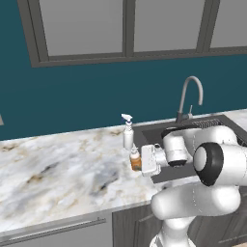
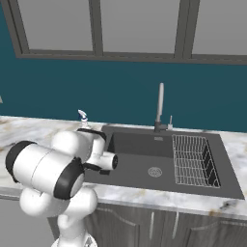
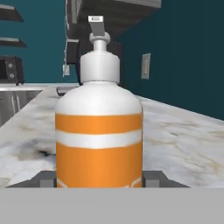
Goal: Locate and retrieve the spray and soap dispenser from the cabinet. Place them next to the sink.
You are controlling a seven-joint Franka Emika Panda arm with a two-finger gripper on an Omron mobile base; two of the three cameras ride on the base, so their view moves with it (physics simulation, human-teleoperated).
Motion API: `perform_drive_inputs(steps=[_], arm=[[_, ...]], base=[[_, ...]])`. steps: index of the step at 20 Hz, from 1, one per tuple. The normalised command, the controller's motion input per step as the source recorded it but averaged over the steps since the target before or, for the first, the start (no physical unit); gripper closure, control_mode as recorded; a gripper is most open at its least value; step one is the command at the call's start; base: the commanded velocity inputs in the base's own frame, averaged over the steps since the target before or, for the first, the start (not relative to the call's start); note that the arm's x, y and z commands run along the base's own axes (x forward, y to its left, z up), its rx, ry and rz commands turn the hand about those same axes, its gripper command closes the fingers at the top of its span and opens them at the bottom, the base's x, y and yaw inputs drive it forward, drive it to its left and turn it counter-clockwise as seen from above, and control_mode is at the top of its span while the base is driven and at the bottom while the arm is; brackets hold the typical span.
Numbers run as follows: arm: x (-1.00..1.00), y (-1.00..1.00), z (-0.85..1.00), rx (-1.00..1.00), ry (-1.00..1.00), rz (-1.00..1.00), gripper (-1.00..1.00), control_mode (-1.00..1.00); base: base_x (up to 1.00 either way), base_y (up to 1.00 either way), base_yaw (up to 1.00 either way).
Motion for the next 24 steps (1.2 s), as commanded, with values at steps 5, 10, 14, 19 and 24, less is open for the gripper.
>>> perform_drive_inputs(steps=[5,10,14,19,24], arm=[[0.34,-0.01,-0.19,0.0,0.01,-0.01,1.0,-1.0],[0.32,-0.07,-0.02,-0.01,0.07,0.0,1.0,-1.0],[0.25,-0.13,-0.11,0.0,0.04,0.0,1.0,-1.0],[0.17,-0.07,-0.25,0.0,0.0,0.0,1.0,-1.0],[0.09,0.0,-0.34,-0.01,-0.01,0.0,1.0,-1.0]], base=[[0.0,0.0,0.0],[0.0,0.0,0.0],[0.0,0.0,0.0],[0.0,0.0,0.0],[0.0,0.0,0.0]])
